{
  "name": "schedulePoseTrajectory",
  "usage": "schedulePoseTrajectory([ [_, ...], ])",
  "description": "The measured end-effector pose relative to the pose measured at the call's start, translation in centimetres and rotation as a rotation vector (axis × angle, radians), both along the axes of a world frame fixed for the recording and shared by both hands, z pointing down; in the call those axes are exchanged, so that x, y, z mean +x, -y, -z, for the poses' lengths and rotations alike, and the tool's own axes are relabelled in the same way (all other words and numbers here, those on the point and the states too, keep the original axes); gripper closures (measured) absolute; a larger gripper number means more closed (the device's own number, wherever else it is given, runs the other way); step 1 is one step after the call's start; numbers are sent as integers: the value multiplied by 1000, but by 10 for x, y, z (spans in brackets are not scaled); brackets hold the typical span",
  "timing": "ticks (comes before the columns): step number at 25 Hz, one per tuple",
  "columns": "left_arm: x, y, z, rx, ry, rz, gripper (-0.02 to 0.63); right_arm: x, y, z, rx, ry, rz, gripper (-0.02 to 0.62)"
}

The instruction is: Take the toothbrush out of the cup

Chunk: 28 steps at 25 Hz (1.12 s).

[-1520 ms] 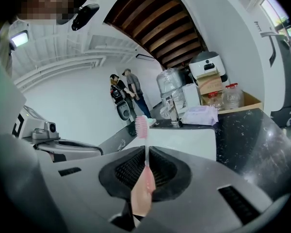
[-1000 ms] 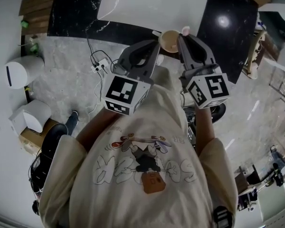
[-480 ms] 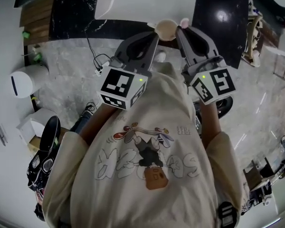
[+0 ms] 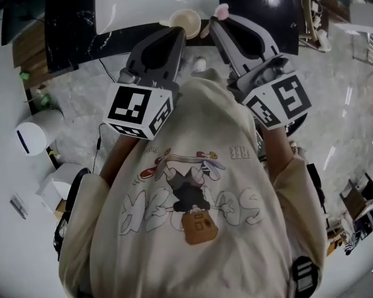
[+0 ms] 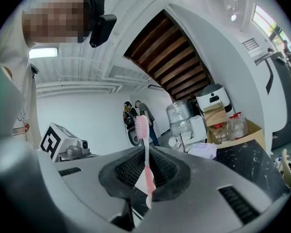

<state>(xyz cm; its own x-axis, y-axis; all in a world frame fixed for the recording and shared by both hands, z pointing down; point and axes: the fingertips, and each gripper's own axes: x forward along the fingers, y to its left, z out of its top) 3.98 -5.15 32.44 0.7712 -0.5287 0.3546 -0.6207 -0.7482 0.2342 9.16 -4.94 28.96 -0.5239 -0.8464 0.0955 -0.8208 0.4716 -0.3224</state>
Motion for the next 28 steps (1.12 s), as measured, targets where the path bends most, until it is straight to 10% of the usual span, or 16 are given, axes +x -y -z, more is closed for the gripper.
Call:
schedulePoseTrajectory([
  [28, 6, -8, -20, -45, 5, -25, 603, 22, -36, -48, -132, -20, -260, 555],
])
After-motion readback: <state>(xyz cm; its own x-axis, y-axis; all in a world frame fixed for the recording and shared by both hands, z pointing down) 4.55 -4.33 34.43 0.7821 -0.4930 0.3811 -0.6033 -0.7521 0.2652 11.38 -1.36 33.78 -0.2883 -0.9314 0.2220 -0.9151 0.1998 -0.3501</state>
